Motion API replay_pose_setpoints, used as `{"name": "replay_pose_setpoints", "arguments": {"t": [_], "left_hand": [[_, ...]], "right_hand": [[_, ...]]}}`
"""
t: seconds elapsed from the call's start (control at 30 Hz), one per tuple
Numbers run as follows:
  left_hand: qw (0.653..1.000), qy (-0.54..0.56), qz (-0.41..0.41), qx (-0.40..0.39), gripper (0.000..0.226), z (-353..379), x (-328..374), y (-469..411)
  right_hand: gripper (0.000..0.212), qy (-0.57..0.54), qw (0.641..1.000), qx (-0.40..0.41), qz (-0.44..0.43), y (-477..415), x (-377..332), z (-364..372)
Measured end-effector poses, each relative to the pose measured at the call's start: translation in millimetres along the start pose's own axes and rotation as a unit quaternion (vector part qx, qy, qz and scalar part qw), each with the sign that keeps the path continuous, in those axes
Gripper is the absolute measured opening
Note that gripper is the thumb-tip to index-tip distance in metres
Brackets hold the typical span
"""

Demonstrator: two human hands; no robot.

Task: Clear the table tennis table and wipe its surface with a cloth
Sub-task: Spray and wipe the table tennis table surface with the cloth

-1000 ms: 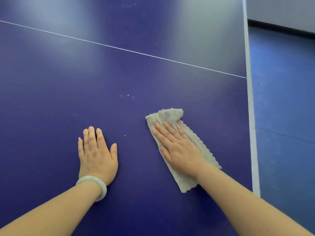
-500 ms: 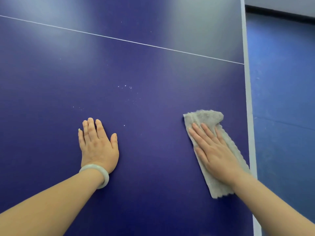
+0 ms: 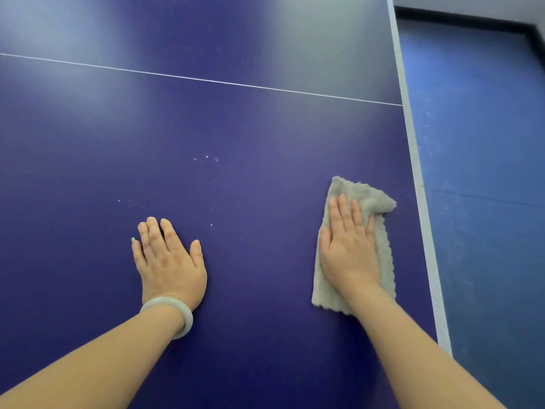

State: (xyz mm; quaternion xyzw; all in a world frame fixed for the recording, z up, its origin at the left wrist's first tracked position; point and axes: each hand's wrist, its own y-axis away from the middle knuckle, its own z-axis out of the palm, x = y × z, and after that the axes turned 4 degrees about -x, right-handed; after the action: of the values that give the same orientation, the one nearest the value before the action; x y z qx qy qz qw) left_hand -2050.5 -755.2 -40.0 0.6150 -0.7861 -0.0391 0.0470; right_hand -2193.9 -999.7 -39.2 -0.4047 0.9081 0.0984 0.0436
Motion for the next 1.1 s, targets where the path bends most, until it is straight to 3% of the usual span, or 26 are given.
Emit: {"name": "replay_pose_setpoints", "arguments": {"t": [0.1, 0.17, 0.2, 0.3, 0.37, 0.4, 0.47, 0.57, 0.67, 0.77, 0.83, 0.97, 1.03, 1.1], "left_hand": [[1.0, -0.004, 0.002, -0.001, 0.07, -1, 0, 1], [1.0, -0.002, 0.001, -0.004, 0.07, -1, 0, 2], [1.0, -0.003, 0.002, -0.005, 0.07, -2, 0, 2], [1.0, -0.004, 0.003, -0.009, 0.071, -3, 0, 1], [1.0, -0.007, 0.003, -0.013, 0.071, -3, 0, 1], [1.0, -0.009, 0.004, -0.014, 0.071, -3, 0, 1], [1.0, -0.015, 0.003, -0.019, 0.072, -3, -1, 1], [0.999, -0.021, 0.005, -0.026, 0.072, -3, -1, 1], [0.999, -0.015, 0.004, -0.03, 0.072, -6, -1, 2], [0.999, -0.005, 0.005, -0.045, 0.073, -11, 1, 4], [0.999, -0.005, 0.01, -0.053, 0.073, -13, 1, 4], [0.998, 0.001, 0.019, -0.056, 0.073, -16, -1, 4], [0.998, 0.014, 0.022, -0.06, 0.073, -17, -2, 4], [0.997, 0.029, 0.026, -0.06, 0.073, -16, -4, 4]], "right_hand": [[0.058, -0.042, 0.983, 0.007, 0.179, -37, 23, -14], [0.059, -0.047, 0.979, 0.02, 0.197, -34, 1, -11], [0.06, -0.043, 0.988, 0.023, 0.149, -26, -16, -6], [0.058, 0.008, 0.992, -0.013, -0.124, 21, -47, 8], [0.058, 0.025, 0.978, -0.03, -0.203, 41, -25, 7], [0.058, 0.023, 0.985, -0.023, -0.171, 49, -6, 7], [0.061, 0.001, 1.0, -0.002, -0.008, 69, 28, 5], [0.063, -0.026, 0.982, 0.027, 0.187, 92, 18, 9], [0.06, -0.027, 0.986, 0.046, 0.156, 88, -57, 23], [0.06, -0.002, 0.999, 0.037, -0.038, 76, -119, 33], [0.06, 0.02, 0.996, 0.023, -0.086, 73, -118, 35], [0.065, -0.011, 0.989, 0.036, 0.145, 85, -81, 36], [0.064, -0.016, 0.983, 0.043, 0.177, 95, -99, 39], [0.063, -0.019, 0.988, 0.052, 0.144, 98, -134, 44]]}}
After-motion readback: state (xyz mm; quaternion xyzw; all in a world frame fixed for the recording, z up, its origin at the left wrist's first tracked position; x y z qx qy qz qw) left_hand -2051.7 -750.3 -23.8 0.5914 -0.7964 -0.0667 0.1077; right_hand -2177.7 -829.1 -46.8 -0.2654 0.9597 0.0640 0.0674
